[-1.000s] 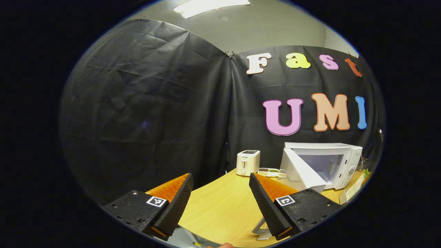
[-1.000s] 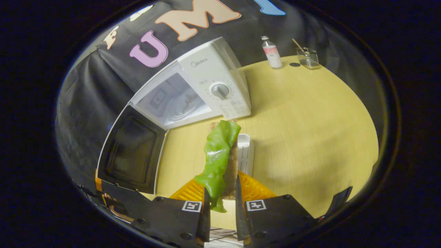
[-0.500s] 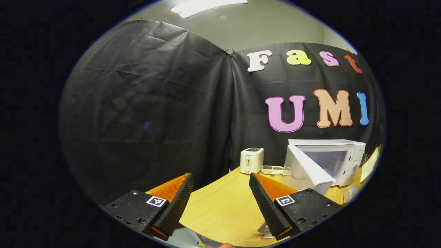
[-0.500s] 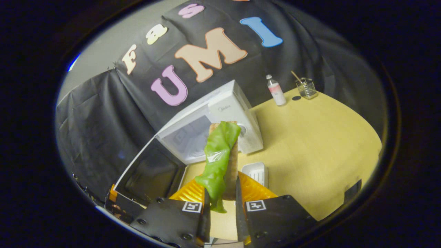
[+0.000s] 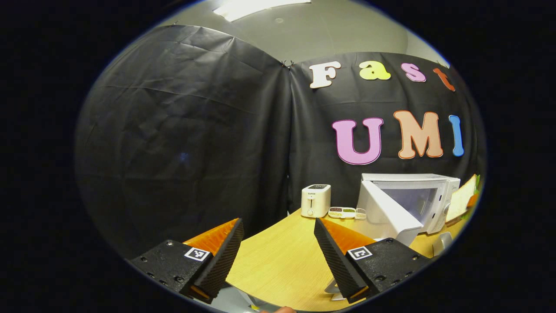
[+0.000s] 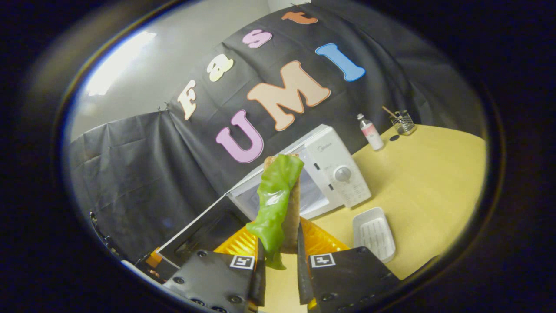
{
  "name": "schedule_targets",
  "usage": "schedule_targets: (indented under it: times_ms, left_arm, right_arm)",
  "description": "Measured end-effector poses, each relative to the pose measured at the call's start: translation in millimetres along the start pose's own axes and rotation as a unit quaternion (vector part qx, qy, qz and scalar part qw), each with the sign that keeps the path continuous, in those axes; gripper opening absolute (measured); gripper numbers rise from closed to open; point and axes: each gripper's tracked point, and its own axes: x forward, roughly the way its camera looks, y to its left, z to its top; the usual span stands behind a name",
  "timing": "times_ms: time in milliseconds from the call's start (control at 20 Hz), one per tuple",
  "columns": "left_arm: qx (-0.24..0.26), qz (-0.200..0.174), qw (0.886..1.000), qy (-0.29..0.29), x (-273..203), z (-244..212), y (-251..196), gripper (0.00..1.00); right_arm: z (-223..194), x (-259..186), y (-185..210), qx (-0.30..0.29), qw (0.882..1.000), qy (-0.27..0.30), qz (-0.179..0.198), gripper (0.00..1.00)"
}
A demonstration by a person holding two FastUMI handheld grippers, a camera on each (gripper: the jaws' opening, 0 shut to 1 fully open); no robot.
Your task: Open the microwave oven with the left hand, put the food in, and close the microwave oven.
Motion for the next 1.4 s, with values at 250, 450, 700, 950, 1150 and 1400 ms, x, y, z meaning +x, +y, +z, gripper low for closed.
schedule_targets:
  times_ms: [250,450,700,950,1150,1400]
  left_arm:
    - [0.006,0.007,1.0,0.0,2.1,0.4,5.7,0.99]
    - [0.015,0.013,1.0,-0.009,2.9,5.7,9.1,0.99]
    - [0.014,0.014,1.0,-0.003,6.7,1.6,9.8,0.99]
    - [0.012,0.012,1.0,0.002,9.0,-1.6,8.9,0.99]
    - [0.009,0.009,1.0,0.018,16.9,-13.6,6.8,1.0]
    - [0.007,0.006,1.0,0.028,22.4,-20.5,4.6,0.99]
  right_arm:
    - [-17.5,33.3,15.2,0.017,0.999,-0.03,-0.006,0.32]
    - [-36.7,74.6,8.8,0.062,0.997,-0.032,-0.025,0.24]
    - [-63.1,126.5,-1.6,0.081,0.996,-0.01,-0.044,0.24]
    - [-75.8,176.7,-6.7,0.093,0.994,-0.003,-0.063,0.32]
    - [-77.6,216.2,-10.2,0.09,0.993,0.007,-0.075,0.24]
    - [-73.0,258.4,0.0,0.062,0.996,0.005,-0.064,0.24]
